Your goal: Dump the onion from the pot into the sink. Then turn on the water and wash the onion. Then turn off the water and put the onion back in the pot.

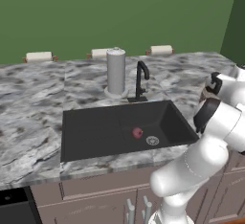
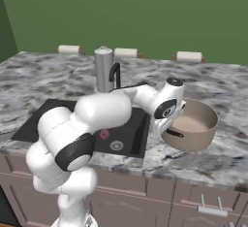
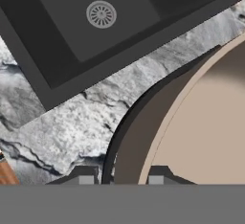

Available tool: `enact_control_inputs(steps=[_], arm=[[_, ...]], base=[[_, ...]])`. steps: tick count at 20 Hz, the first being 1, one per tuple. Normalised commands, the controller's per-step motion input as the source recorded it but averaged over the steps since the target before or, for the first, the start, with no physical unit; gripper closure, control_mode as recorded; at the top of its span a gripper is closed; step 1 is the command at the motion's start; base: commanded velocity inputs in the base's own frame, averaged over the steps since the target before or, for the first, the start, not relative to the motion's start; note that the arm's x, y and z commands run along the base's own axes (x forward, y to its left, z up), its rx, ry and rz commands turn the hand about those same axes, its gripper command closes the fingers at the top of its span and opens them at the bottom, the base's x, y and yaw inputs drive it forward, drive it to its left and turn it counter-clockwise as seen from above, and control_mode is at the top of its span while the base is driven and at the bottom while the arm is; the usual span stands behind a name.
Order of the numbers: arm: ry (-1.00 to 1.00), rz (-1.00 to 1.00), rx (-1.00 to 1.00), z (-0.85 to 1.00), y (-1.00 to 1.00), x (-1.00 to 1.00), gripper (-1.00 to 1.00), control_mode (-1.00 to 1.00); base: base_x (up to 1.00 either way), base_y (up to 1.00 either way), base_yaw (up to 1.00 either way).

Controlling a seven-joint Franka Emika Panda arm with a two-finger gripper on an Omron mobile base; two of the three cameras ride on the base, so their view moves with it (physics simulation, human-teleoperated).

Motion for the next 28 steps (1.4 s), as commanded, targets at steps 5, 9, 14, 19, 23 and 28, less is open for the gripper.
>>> enact_control_inputs(steps=[5, 9, 14, 19, 23, 28], arm=[[0.05, 0.00, 0.00, -0.38, -0.05, 0.00, 1.00, -1.00], [0.05, 0.00, 0.00, -0.33, 0.00, -0.15, 1.00, -1.00], [0.02, 0.00, 0.00, -0.25, 0.00, -0.29, 1.00, -1.00], [0.05, 0.00, 0.00, -0.18, 0.00, -0.28, -1.00, -1.00], [0.04, 0.00, 0.00, 0.00, 0.00, -0.13, -1.00, -1.00], [0.00, 0.00, 0.00, 0.46, 0.01, -0.10, -1.00, -1.00]], base=[[0.00, 0.00, 0.00], [0.00, 0.00, 0.00], [0.00, 0.00, 0.00], [0.00, 0.00, 0.00], [0.00, 0.00, 0.00], [0.00, 0.00, 0.00]])
